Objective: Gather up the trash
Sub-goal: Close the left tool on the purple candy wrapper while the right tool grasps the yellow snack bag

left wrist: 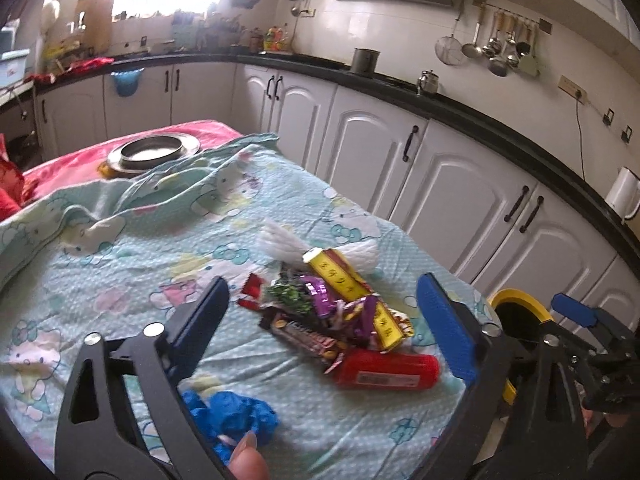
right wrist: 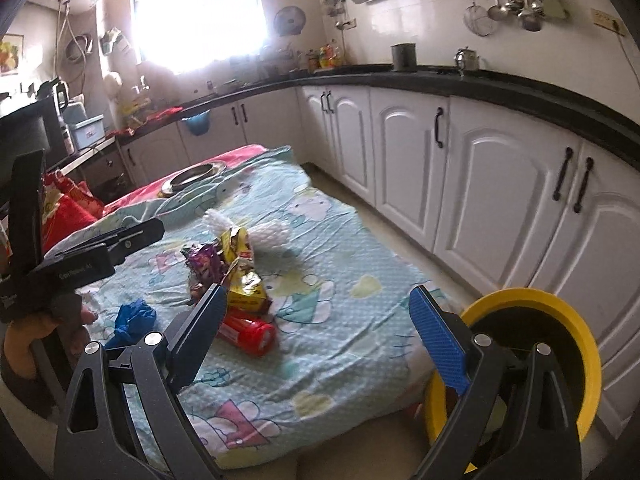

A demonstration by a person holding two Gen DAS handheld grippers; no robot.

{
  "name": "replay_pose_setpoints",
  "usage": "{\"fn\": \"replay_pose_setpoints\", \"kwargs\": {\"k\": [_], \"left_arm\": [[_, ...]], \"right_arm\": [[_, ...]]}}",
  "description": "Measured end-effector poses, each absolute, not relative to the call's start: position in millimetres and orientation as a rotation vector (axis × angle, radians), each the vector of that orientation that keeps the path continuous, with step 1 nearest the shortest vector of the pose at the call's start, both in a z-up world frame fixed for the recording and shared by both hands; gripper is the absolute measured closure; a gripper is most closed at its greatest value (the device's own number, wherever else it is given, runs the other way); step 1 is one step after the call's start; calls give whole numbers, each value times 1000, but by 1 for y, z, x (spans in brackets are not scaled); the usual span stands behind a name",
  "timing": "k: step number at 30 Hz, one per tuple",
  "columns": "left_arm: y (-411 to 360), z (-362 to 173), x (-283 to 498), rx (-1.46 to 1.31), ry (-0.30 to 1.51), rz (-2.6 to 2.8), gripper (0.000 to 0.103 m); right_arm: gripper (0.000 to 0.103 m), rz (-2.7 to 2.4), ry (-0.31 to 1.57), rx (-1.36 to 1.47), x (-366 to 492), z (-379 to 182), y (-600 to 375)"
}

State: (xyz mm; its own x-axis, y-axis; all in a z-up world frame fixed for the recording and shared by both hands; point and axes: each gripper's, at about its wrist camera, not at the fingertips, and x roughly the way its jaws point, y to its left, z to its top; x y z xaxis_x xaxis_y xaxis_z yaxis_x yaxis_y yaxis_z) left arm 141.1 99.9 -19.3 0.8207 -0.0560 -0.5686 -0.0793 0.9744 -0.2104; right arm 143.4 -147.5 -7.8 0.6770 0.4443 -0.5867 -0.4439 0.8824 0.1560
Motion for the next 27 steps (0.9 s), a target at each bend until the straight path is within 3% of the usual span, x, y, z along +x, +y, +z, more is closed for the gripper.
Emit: {"fn": "replay_pose_setpoints", "kwargs": {"k": [5,7,10,27], "left_arm": [[115,-27,143,-288,641,-15,46],[120,-30,146,-331,658,-50,60],[124,-35,154,-363,692,-77,73],[127,-55,183,-434,785,-150,77]], "right_arm": [[15,529,697,-12,161,-17,-130],[21,557,720,-19,168,-21,-120],[26,591,750,-27,178,-28,-106],[39,675,938,-9,235,-59,-60]]}}
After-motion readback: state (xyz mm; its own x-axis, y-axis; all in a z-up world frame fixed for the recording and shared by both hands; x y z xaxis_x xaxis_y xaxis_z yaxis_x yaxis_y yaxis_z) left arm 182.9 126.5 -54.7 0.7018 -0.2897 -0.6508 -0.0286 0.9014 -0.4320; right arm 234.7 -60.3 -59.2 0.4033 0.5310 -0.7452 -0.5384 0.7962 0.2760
